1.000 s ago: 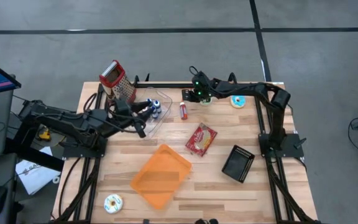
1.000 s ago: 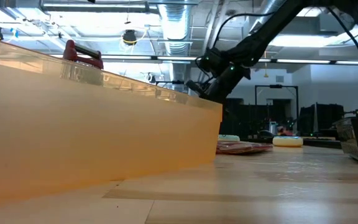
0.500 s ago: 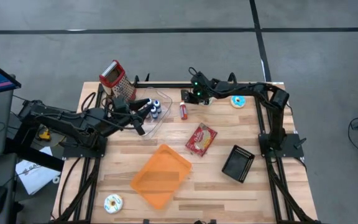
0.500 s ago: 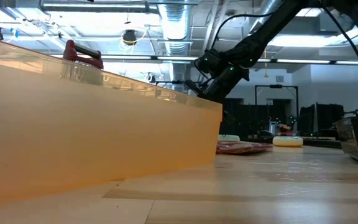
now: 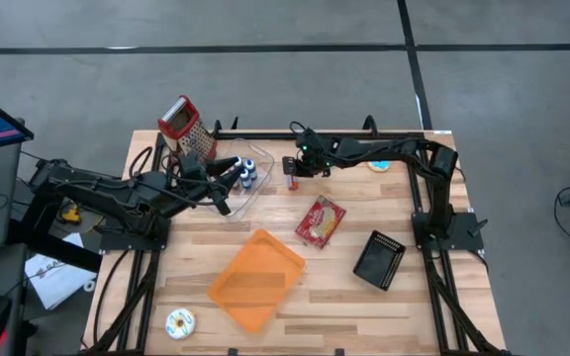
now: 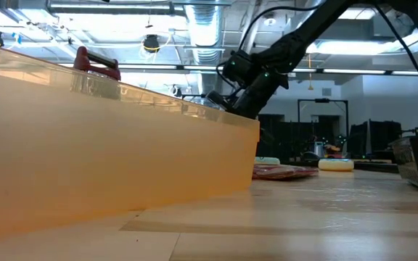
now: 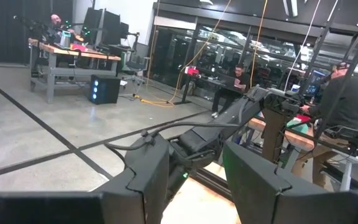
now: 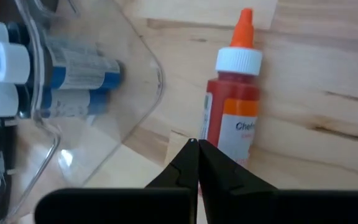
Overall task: Pick & Place Food Item
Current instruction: Put the orange food coloring bottle into the transparent bin
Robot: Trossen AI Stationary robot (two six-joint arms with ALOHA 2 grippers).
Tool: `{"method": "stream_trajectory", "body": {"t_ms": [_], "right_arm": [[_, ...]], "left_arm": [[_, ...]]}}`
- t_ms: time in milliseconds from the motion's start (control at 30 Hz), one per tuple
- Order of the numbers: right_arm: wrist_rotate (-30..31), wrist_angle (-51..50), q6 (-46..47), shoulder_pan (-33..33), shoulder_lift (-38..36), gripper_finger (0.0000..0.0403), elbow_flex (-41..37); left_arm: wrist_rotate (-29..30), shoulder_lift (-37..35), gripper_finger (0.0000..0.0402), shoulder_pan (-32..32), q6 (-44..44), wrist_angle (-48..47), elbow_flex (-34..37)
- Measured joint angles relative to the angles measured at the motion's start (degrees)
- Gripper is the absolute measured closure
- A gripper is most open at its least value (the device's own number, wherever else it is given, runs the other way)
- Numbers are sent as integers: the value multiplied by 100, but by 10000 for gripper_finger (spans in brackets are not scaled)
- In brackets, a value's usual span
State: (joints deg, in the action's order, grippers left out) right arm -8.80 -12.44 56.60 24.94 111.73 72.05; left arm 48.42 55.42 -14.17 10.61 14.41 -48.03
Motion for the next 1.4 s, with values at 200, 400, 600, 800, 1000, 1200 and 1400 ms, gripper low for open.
{"method": "stream_trajectory", "body": {"t_ms": [200,400,600,800,1000,1200,1400], "right_arm": [[57,-90,0,-73,-1,403,0],[118,-185,-2,-139,-1,403,0],[246,-326,-1,-199,-1,403,0],[354,-348,78,-205,-1,403,0],[400,-342,110,-205,-1,403,0],[444,-335,173,-242,8,403,0],[540,-335,198,-313,8,403,0]], "left_arm": [[-20,0,253,0,0,2,0],[-27,0,253,0,35,2,0],[-32,0,253,0,37,2,0],[-33,0,253,0,37,2,0],[-33,0,253,0,37,2,0],[-78,0,253,-2,37,4,0],[-76,0,253,-2,39,4,0]]}}
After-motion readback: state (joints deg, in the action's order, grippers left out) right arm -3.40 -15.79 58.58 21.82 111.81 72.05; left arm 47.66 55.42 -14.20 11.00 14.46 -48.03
